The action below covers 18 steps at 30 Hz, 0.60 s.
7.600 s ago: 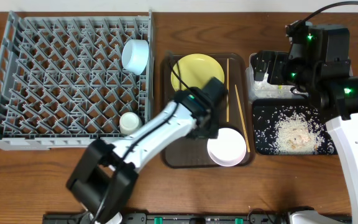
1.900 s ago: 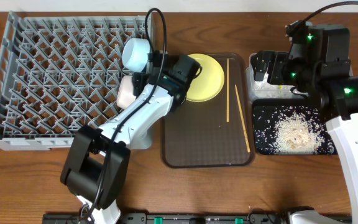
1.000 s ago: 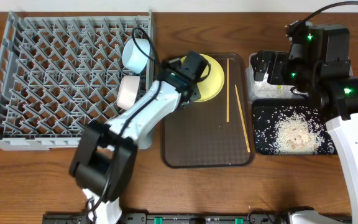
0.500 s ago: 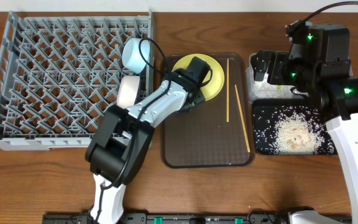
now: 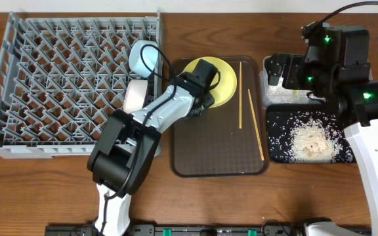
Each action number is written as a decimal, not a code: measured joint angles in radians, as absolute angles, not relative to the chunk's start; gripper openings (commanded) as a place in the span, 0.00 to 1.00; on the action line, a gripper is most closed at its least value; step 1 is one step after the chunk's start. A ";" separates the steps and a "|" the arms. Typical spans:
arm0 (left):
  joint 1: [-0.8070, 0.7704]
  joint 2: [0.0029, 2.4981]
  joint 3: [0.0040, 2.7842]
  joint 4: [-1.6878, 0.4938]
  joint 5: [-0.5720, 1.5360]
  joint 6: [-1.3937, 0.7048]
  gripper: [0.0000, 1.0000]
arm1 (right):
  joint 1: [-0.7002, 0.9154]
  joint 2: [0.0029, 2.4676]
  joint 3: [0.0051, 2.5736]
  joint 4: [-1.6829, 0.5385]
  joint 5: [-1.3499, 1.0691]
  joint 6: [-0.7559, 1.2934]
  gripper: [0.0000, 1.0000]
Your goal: Sort waste into correct bins and load items into the dishwasher
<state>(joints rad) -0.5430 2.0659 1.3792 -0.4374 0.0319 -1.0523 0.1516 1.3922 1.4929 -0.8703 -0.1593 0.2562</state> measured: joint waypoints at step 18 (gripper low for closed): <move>-0.539 2.064 1.358 -0.419 0.091 -1.074 0.07 | 0.152 1.392 1.493 -0.870 -0.159 0.256 0.99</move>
